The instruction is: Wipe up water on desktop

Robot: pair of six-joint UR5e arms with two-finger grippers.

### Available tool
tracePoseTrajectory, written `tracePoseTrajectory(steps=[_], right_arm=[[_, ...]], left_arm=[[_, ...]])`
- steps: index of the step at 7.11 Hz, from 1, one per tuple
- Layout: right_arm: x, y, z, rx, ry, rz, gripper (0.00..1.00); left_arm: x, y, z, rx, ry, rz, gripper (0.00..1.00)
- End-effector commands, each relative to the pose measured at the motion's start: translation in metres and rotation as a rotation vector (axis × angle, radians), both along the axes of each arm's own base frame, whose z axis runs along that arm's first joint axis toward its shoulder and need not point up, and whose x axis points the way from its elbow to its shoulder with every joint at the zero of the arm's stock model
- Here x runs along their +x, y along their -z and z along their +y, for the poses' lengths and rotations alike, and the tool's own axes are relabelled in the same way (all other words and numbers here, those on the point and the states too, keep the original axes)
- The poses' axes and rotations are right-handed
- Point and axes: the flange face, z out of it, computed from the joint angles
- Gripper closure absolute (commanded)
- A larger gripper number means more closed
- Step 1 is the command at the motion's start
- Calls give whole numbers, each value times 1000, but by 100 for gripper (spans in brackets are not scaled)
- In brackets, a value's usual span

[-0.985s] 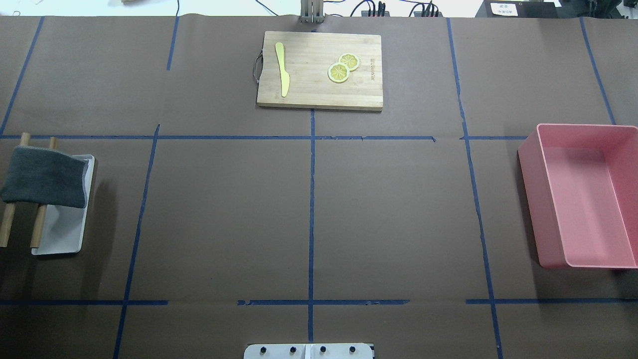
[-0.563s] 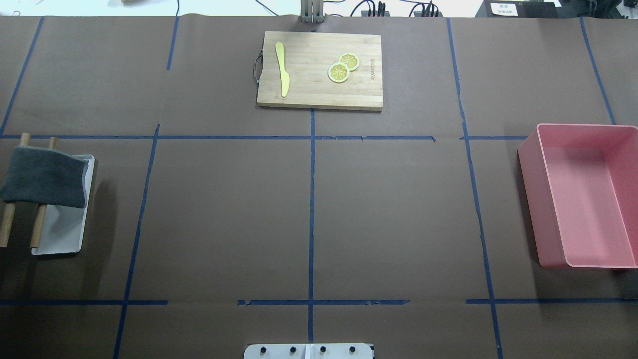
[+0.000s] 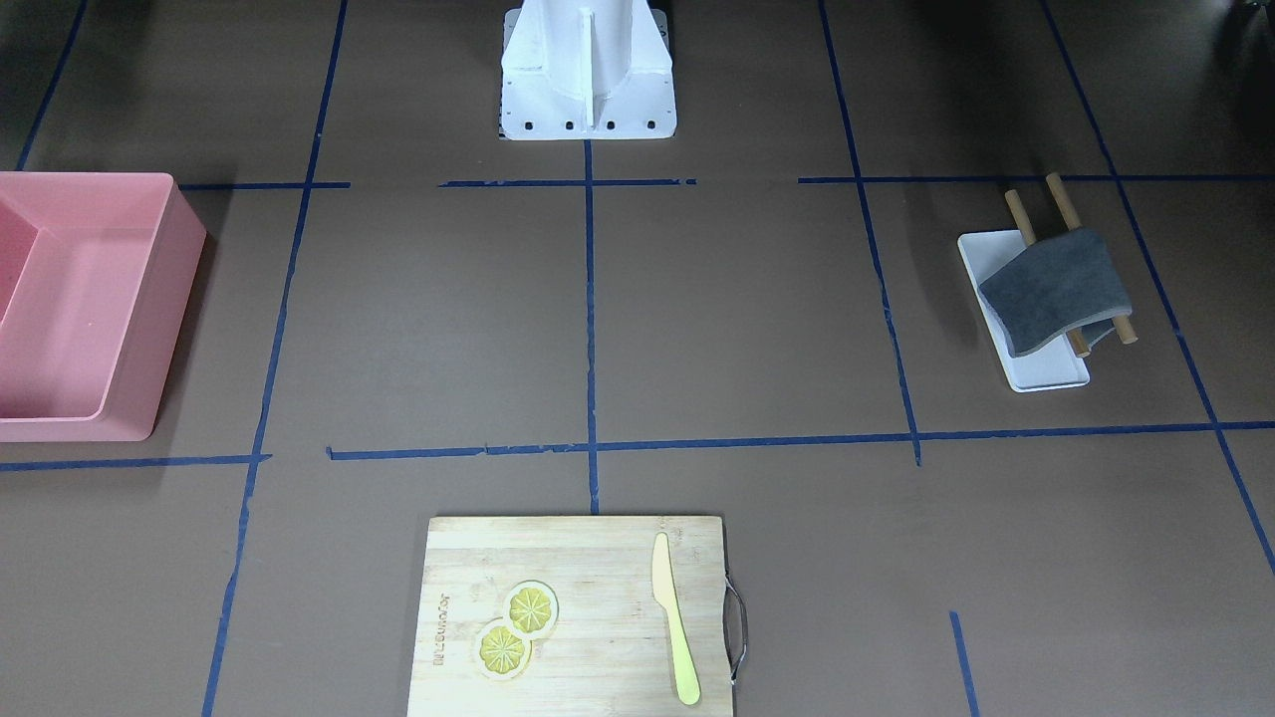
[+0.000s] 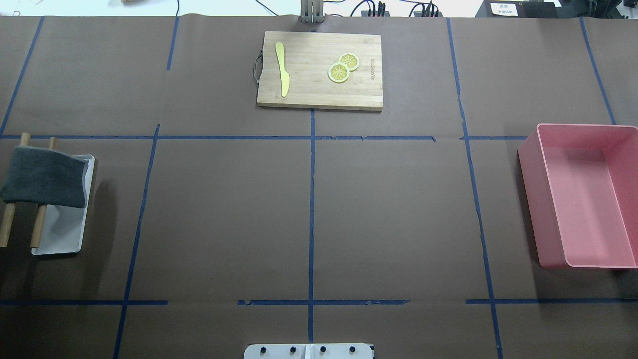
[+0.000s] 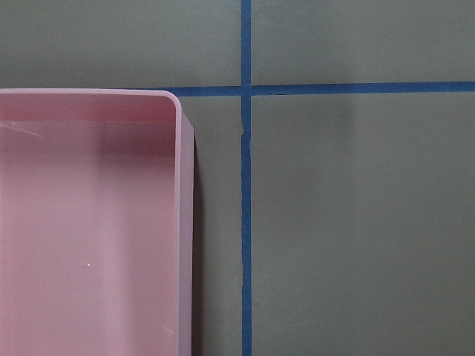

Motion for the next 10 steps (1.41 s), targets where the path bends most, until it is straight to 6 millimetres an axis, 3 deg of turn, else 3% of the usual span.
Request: tracePoseTrajectory(steps=[1,2,4,6,8,10], right_arm=[[0,2,-2,3,-1,0,0],[0,3,-3,7,0,2,0],[0,4,-3,9,0,0,0],[1,24,-18,56,-2,0,0],[0,20,-12,41,-4,-12,0],[0,27,-16,60,-3,-8,0]], left_arm=[[0,1,-1,2,0,0,0],[0,4,-2,8,0,0,0],[0,62,-6,118,6,-9,0],[13,98,-11,127,47,-8,0],[46,105,-16,140,60,108,0],[81,105,0,110,111,170,0]])
